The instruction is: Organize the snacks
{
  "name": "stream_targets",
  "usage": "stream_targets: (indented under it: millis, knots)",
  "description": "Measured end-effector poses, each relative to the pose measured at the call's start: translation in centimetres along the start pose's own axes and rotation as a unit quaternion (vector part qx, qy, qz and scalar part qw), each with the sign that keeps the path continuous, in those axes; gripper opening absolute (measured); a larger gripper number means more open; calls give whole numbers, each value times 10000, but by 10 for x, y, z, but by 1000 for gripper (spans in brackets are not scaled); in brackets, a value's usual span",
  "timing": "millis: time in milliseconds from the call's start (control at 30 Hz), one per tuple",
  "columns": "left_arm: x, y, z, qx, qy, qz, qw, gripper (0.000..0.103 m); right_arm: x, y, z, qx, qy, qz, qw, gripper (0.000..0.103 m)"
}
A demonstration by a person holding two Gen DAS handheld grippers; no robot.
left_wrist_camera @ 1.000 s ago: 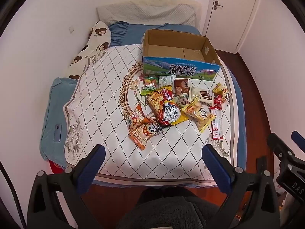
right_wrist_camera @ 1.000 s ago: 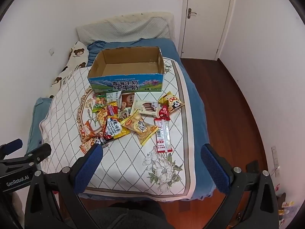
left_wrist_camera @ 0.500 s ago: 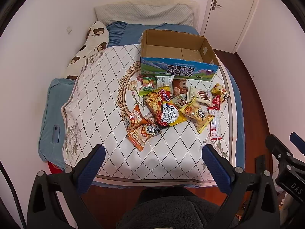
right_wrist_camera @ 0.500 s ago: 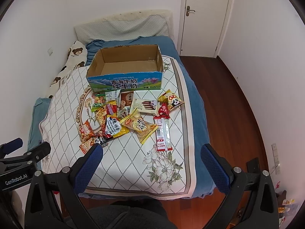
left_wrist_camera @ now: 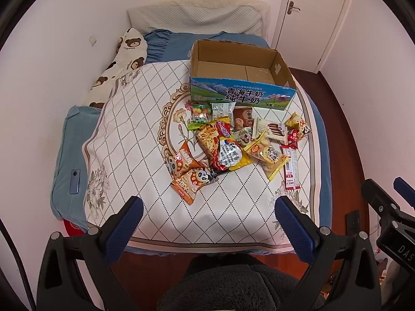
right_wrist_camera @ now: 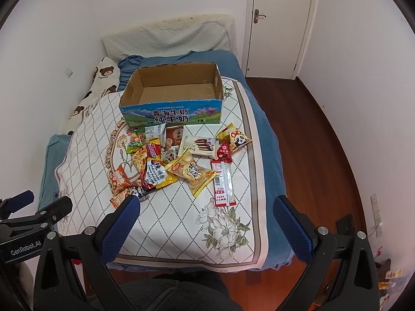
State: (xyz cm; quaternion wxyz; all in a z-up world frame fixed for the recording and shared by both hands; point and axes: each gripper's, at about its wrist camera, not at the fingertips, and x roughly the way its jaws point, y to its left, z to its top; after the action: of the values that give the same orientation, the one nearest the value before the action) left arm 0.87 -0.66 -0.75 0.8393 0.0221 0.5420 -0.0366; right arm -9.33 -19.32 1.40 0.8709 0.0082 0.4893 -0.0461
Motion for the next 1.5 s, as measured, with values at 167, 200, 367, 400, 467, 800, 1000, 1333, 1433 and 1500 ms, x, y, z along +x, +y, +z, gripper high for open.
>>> stream_targets:
  millis: [167, 200, 367, 400, 467, 800, 1000, 1333, 1433, 1500]
  knots:
    - [0, -1, -2, 26, -26, -27, 10000, 103, 0, -1, -1, 4, 22, 27, 10000, 103]
    - [-2, 0, -3, 24, -28, -37, 10000, 103, 0, -1, -1, 7, 22, 31, 10000, 103]
    - [-3, 1, -4, 25, -12, -64, 10000, 103, -1, 2, -3, -3, -6, 45, 10000, 103]
    - [-3, 1, -4, 24, -22, -71, 10000, 103, -1, 2, -3, -5, -11, 43, 10000, 103]
    - [-4, 1, -5, 36, -43, -75, 10000, 103, -1, 1, -3, 5, -16, 56, 10000, 103]
    - [-1, 3, -4, 35, -37, -131, 9999, 103, 0, 3, -1, -27, -24, 79, 10000, 103]
    - [-4, 6, -2, 10, -85, -131, 9999, 103, 0, 3, 0, -28, -30, 79, 10000, 103]
    - [-6, 7, 0, 8, -104, -158, 9998, 103, -1, 3, 5, -48, -58, 80, 9999, 103]
    - [-6, 6, 0, 14, -103, -150, 9998, 103, -2, 2, 5, -42, -66, 89, 9999, 103]
    - [-6, 6, 0, 15, -104, -150, 9998, 103, -2, 2, 5, -37, -64, 97, 9999, 103]
